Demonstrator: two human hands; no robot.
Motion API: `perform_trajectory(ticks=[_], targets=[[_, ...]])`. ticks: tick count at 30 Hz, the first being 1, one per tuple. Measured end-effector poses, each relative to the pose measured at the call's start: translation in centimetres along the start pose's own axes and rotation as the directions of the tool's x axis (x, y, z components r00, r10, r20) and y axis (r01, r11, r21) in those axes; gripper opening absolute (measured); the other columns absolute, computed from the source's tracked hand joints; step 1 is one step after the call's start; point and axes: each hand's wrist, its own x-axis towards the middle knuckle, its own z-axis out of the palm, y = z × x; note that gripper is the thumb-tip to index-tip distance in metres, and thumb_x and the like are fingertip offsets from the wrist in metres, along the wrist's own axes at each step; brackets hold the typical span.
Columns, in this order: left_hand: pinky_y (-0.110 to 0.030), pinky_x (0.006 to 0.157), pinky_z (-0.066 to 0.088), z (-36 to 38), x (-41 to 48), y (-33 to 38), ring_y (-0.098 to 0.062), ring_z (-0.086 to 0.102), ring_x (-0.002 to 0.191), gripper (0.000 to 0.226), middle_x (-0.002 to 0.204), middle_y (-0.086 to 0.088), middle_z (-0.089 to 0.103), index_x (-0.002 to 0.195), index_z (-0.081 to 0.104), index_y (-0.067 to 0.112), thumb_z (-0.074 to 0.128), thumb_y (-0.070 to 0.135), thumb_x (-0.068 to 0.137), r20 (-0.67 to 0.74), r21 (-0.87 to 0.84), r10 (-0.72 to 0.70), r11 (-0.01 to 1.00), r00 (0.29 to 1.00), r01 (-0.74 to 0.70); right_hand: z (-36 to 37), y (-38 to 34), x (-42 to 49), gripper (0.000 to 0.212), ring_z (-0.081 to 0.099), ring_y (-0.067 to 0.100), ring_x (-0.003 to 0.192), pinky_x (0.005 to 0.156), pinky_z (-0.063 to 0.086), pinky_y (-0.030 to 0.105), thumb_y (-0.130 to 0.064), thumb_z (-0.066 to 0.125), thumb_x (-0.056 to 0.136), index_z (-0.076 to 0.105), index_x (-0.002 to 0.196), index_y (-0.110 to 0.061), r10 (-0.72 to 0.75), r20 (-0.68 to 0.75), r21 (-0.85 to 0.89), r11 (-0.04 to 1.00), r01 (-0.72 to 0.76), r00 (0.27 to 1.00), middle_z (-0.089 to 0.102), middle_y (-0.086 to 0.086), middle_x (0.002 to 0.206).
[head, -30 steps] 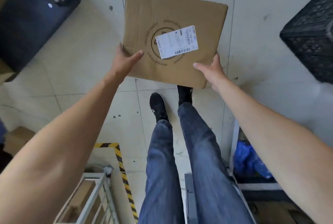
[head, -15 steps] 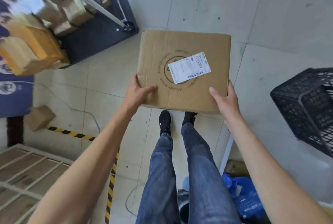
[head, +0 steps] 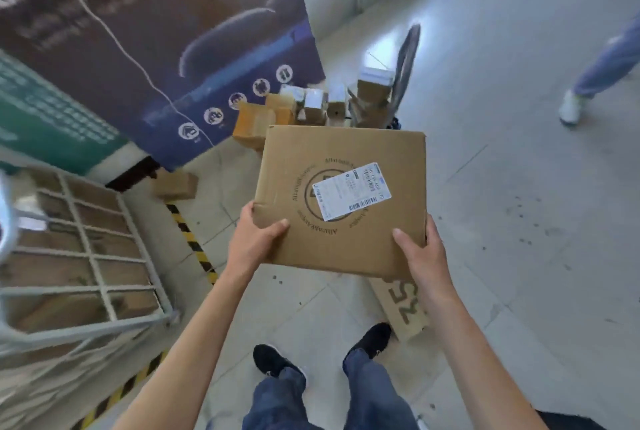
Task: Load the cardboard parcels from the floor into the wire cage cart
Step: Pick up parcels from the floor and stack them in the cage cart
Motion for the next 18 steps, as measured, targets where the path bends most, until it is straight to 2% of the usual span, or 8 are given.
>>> perform_trajectory(ticks=[3, 8, 10, 15, 18], targets=[[-0.045, 0.101, 0.046, -8.6, -1.6, -2.5, -0.023, 0.055, 0.119, 0.096, 0.142, 0.001, 0.051, 0.152, 0.026, 0.031, 0.076, 0.056, 0.074, -0.114, -0.037, -0.046, 0.998, 0.992, 0.043, 7.2, -3.0, -2.1, 0.054, 0.061, -0.009, 0.104, 0.099, 0.048, 0.032, -0.027, 0.068, 0.09, 0.049, 0.137, -0.044, -0.038, 0.121, -0.062, 0.997, 0.046, 0.992, 0.066, -0.028, 0.118], [-0.038, 0.092, 0.048, -23.5, -6.2, -10.4, -0.02, 0.055, 0.117, 0.096, 0.139, 0.005, 0.052, 0.154, 0.021, 0.034, 0.069, 0.064, 0.076, -0.322, -0.037, -0.083, 0.996, 0.943, 0.075, 21.9, -5.2, -8.9, 0.045, 0.065, -0.006, 0.099, 0.087, 0.05, 0.027, -0.022, 0.067, 0.092, 0.054, 0.125, -0.051, -0.063, 0.348, -0.059, 0.994, 0.089, 0.935, 0.069, -0.026, 0.113], [-0.038, 0.093, 0.049, -29.2, -8.3, -13.9, -0.021, 0.056, 0.119, 0.095, 0.14, 0.006, 0.053, 0.155, 0.02, 0.033, 0.067, 0.064, 0.079, -0.38, -0.033, -0.094, 0.996, 0.92, 0.088, 27.6, -5.3, -12.0, 0.044, 0.066, -0.005, 0.098, 0.084, 0.05, 0.026, -0.024, 0.068, 0.092, 0.055, 0.124, -0.052, -0.058, 0.414, -0.078, 0.992, 0.099, 0.908, 0.07, -0.025, 0.113], [-0.042, 0.099, 0.047, -41.6, -13.0, -22.3, -0.023, 0.055, 0.122, 0.092, 0.141, 0.006, 0.053, 0.156, 0.02, 0.032, 0.067, 0.06, 0.082, -0.515, -0.075, -0.17, 0.985, 0.84, 0.154, 41.1, -3.9, -18.8, 0.04, 0.069, 0.005, 0.098, 0.081, 0.052, 0.032, -0.029, 0.065, 0.095, 0.054, 0.123, -0.055, 0.021, 0.549, -0.176, 0.98, 0.09, 0.836, 0.071, -0.025, 0.108], [-0.043, 0.099, 0.046, -47.3, -15.5, -26.7, -0.022, 0.054, 0.122, 0.091, 0.139, 0.006, 0.053, 0.155, 0.021, 0.032, 0.066, 0.062, 0.082, -0.579, -0.124, -0.245, 0.969, 0.778, 0.214, 48.2, -3.3, -22.2, 0.039, 0.07, 0.012, 0.098, 0.073, 0.053, 0.031, -0.028, 0.065, 0.095, 0.053, 0.12, -0.055, 0.081, 0.605, -0.248, 0.965, 0.09, 0.792, 0.072, -0.021, 0.107]])
